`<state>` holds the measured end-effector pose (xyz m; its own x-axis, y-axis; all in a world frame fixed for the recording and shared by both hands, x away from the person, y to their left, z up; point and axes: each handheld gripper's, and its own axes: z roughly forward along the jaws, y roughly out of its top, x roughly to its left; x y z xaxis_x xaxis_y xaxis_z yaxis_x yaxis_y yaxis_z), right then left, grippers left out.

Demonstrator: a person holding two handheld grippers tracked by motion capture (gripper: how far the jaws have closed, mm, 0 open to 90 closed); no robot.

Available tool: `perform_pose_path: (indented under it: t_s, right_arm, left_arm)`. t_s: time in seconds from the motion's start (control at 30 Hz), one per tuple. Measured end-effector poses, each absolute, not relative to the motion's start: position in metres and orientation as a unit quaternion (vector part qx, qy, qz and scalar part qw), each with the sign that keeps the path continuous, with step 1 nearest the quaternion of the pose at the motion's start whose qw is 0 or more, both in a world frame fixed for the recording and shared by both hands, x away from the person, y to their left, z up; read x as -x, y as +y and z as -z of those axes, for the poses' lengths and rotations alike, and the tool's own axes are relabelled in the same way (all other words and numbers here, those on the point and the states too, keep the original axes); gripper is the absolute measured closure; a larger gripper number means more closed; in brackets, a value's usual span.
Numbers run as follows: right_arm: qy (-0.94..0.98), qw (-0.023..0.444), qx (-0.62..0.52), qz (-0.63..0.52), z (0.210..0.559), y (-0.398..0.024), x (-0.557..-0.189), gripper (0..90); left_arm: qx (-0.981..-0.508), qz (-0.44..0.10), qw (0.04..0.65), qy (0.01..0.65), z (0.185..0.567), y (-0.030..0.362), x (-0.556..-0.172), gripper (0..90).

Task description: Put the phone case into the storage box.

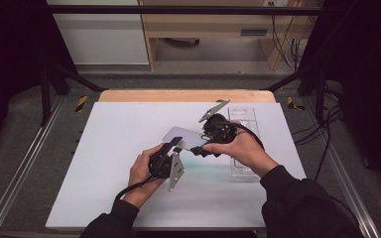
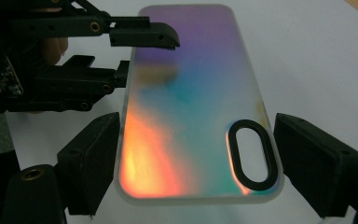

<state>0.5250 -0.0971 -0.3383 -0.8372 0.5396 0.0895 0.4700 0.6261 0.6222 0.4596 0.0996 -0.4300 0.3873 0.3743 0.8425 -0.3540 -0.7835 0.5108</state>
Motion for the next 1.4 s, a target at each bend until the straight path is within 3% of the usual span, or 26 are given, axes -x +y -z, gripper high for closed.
perform_pose_path:
  t_s: [0.13,0.4,0.6,0.93,1.4]
  right_arm:
    - [0.898,0.044,-0.286,-0.333,0.339,-0.098,-0.527,19.7]
    - [0.878,0.033,-0.299,-0.373,0.338,-0.104,-0.529,13.6]
    - [0.868,0.056,-0.300,-0.392,0.336,-0.111,-0.520,7.8]
    - [0.856,0.092,-0.304,-0.407,0.354,-0.124,-0.511,6.4]
    - [0.819,0.123,-0.328,-0.455,0.362,-0.133,-0.505,6.7]
  left_arm:
    - [-0.768,-0.541,0.343,0.017,0.430,0.100,-0.460,80.6]
    - [-0.773,-0.518,0.363,0.051,0.435,0.103,-0.459,80.9]
    - [-0.768,-0.500,0.388,0.099,0.438,0.110,-0.459,80.9]
    - [-0.749,-0.463,0.430,0.201,0.430,0.135,-0.464,80.9]
    - [-0.724,-0.403,0.483,0.283,0.430,0.153,-0.459,80.9]
